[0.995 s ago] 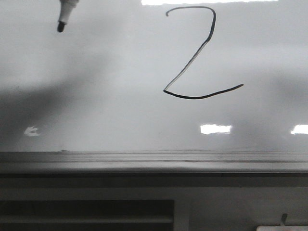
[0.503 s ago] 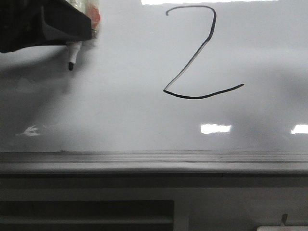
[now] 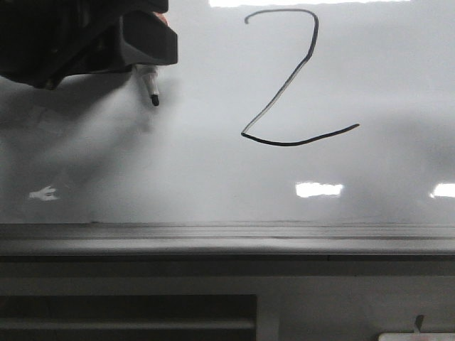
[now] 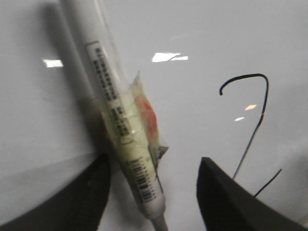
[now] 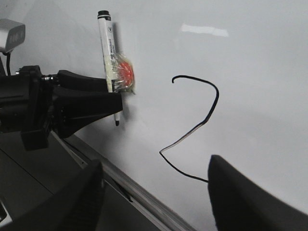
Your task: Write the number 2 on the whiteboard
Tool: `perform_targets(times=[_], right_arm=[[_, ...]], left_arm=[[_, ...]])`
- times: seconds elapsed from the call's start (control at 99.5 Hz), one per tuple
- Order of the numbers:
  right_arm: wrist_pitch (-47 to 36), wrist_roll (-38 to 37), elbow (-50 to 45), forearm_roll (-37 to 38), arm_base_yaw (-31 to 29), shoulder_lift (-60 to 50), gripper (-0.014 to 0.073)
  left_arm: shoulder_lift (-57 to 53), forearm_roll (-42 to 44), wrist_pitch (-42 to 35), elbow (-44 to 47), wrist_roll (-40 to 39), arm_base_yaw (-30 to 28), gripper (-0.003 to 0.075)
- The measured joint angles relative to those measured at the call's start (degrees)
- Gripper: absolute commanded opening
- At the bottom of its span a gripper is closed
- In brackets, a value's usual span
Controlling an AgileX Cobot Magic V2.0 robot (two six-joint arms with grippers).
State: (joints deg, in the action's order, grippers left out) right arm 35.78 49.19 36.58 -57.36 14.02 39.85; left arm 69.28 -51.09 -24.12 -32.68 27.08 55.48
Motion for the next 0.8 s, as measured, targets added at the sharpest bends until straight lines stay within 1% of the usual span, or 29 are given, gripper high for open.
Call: perform_targets(times=[0.191, 0.261, 0.312, 0.352, 0.382, 0.402, 0.432, 0.442, 0.452, 0.462, 0.493, 0.503, 0.523, 0.553, 0.664, 0.804], right_arm=[[-2.6, 0.0, -0.1, -0.1, 0.0, -0.2, 0.0405], [-4.0, 0.0, -0.1, -0.1, 0.0, -1.0, 0.0353], [-4.9, 0.0, -0.1, -0.1, 0.0, -1.8, 0.0270], [-5.5, 0.0, -0.1, -0.1, 0.0, -2.6, 0.0202], [-5.8, 0.0, -0.1, -0.1, 0.0, -3.2, 0.0120], [-6.0, 0.0, -0.1, -0.1, 0.0, -3.6, 0.0085], [-6.0, 0.0, -0.1, -0.1, 0.0, -4.3, -0.0003], [-6.1, 0.0, -0.1, -0.1, 0.0, -4.4, -0.0020], [-6.1, 0.0, -0.1, -0.1, 0.0, -4.5, -0.0054], [-6.1, 0.0, -0.2, -0.1, 0.0, -4.8, -0.0069], [-6.5, 0.0, -0.4, -0.1, 0.0, -5.5, -0.0069], [-6.5, 0.0, -0.5, -0.1, 0.0, -5.8, -0.0064], [-6.8, 0.0, -0.8, -0.1, 0.0, -6.2, -0.0062], [-7.1, 0.0, -1.4, -0.1, 0.0, -7.2, -0.0062], [-9.9, 0.0, -5.2, -0.1, 0.0, -11.5, -0.0064], [-13.0, 0.2, -11.8, -0.2, 0.0, -19.8, -0.0068]], left_arm=[[-3.6, -0.5, 1.8, 0.0, 1.1, 0.0, 0.0511], [-6.7, -0.9, 4.0, 0.1, 3.6, -0.3, 0.0510], [-9.4, -0.9, 6.0, 0.1, 6.2, -0.3, 0.0490], [-11.4, -0.9, 7.8, 0.1, 8.7, -0.3, 0.0447], [-13.4, -0.9, 8.9, 0.1, 10.1, -0.3, 0.0406], [-14.6, -0.9, 9.7, 0.1, 11.1, -0.3, 0.0370], [-16.1, -0.9, 10.7, 0.2, 12.3, -0.3, 0.0297], [-16.4, -0.9, 10.9, 0.2, 12.9, -0.3, 0.0281], [-17.2, -0.9, 11.3, 0.2, 13.2, -0.3, 0.0264], [-17.5, -0.9, 11.5, 0.2, 13.7, -0.3, 0.0230], [-19.0, -0.8, 12.3, 0.4, 14.7, -0.3, 0.0155], [-19.7, -0.8, 12.5, 0.4, 15.0, -0.3, 0.0117], [-20.8, -0.8, 12.8, 0.7, 15.6, -0.3, 0.0077], [-22.3, -0.8, 13.2, 1.1, 16.5, -0.3, -0.0022], [-28.1, -0.2, 13.7, 3.2, 17.7, -0.3, -0.0020], [-35.7, 1.5, 13.7, 7.4, 18.1, -0.3, -0.0020]])
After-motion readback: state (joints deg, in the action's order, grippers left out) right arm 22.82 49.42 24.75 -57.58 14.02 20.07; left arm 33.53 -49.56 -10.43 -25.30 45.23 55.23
